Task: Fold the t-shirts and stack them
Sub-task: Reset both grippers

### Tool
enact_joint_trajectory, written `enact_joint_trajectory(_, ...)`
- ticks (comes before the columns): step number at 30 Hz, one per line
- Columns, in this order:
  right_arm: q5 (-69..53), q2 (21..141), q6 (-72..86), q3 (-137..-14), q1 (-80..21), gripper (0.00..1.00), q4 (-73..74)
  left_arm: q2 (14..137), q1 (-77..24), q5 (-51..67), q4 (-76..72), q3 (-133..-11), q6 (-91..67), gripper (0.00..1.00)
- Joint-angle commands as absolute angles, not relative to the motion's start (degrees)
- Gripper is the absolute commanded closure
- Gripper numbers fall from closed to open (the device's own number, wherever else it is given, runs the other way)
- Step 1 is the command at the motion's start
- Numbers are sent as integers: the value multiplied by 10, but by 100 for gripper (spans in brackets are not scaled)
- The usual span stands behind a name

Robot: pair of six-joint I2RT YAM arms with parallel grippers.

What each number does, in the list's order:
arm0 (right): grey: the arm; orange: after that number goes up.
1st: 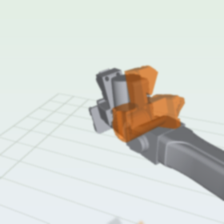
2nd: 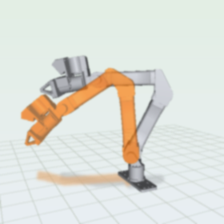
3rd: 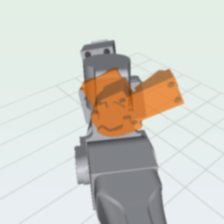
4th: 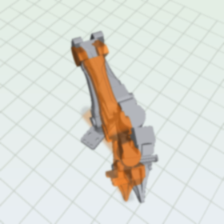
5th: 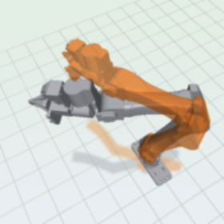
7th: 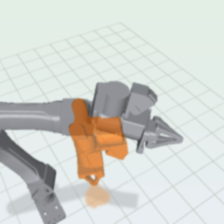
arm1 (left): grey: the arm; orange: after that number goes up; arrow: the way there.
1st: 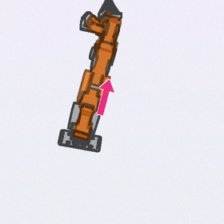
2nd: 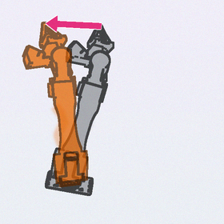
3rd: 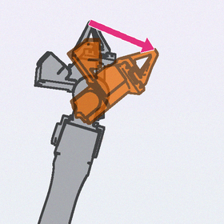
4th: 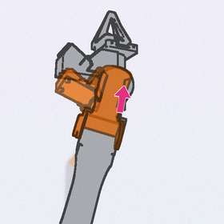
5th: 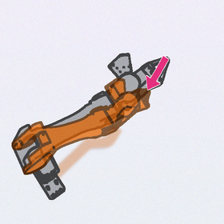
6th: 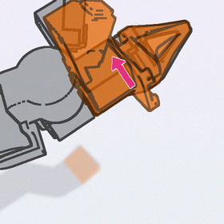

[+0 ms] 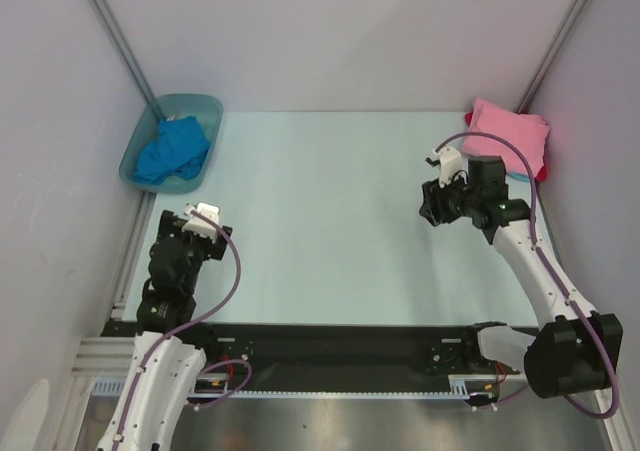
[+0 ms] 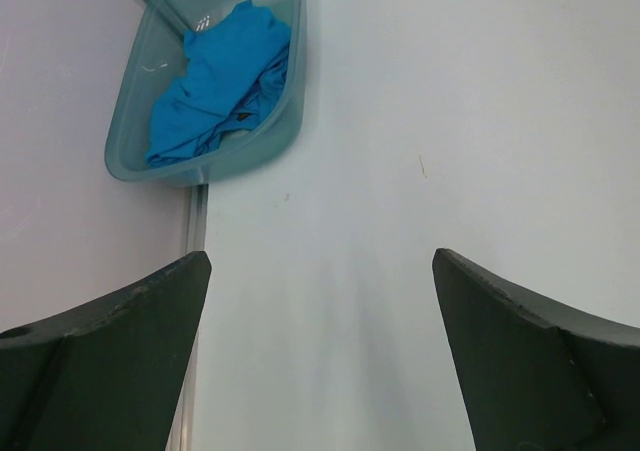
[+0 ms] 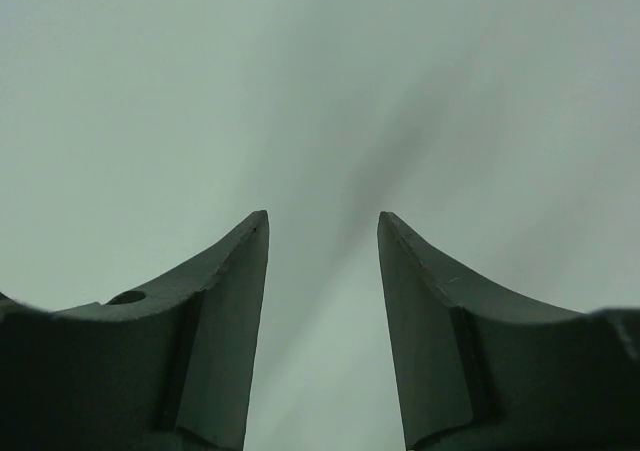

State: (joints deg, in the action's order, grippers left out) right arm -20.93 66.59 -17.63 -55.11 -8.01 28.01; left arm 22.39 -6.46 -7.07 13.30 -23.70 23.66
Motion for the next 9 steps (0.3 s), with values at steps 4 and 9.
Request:
enact_joint_trajectory(4,-205,644,-178,-571,-75,49,257,221,-63,-36,130,-250,222,0)
enact_joint_trajectory(9,-199,649,-186,-575,-84,47,250,199,-63,-17,131,-242,230,0)
